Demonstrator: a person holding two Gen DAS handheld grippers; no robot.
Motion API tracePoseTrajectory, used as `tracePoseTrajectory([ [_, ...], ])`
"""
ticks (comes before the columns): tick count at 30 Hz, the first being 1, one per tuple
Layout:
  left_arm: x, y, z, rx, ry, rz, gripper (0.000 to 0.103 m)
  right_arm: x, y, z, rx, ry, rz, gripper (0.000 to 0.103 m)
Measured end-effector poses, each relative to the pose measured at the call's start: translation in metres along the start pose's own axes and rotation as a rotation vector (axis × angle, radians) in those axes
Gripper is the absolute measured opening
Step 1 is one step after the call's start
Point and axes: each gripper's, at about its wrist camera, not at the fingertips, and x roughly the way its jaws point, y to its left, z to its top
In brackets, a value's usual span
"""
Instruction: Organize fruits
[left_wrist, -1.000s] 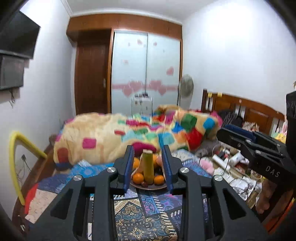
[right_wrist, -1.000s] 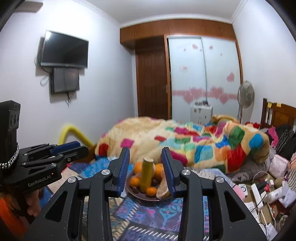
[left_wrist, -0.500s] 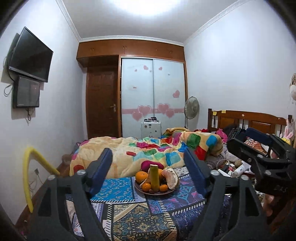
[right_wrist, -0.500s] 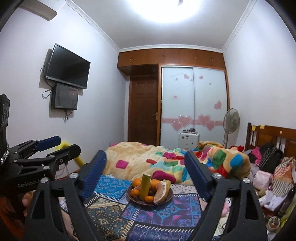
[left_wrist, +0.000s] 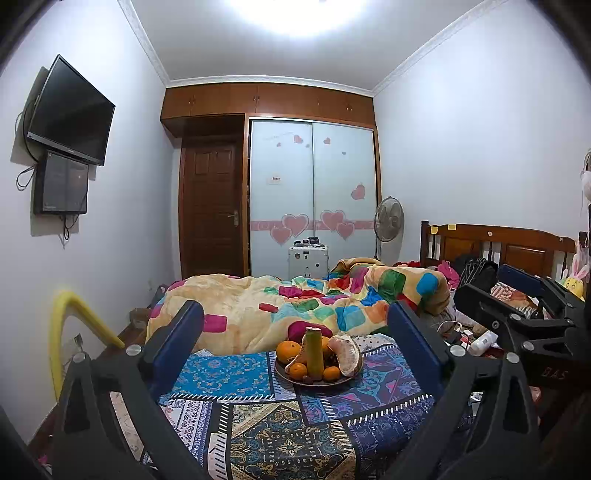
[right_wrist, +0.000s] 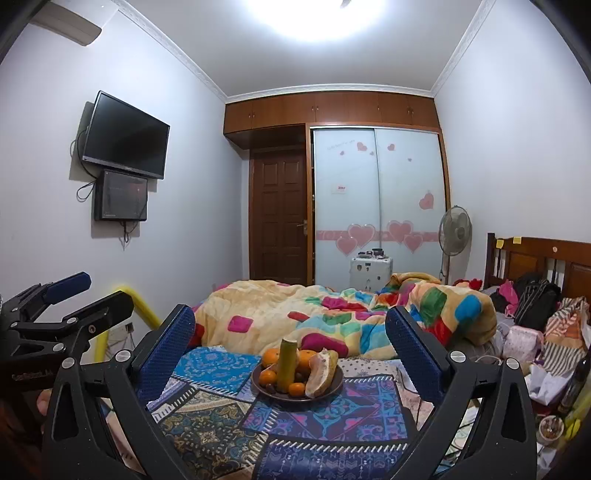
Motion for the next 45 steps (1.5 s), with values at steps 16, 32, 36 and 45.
tracePoseTrajectory([
  [16, 0.002, -0.003, -0.004, 0.013, 0.003, 0.002, 0.103, -0.002, -0.002, 0.001, 0.010, 0.001, 0.003, 0.103],
  [32, 0.004, -0.005, -0.005, 0.013, 0.004, -0.001, 0.103, -0.002, -0.006, 0.000, 0.014, 0.001, -0.001, 0.103],
  [36, 0.006, -0.006, -0.004, 0.012, 0.005, 0.000, 0.103, -0.002, -0.006, 0.000, 0.014, 0.001, -0.001, 0.103],
  [45, 0.010, -0.006, -0.006, 0.006, 0.018, -0.020, 0.103, -0.002, -0.006, 0.001, 0.016, 0.000, -0.004, 0.103],
])
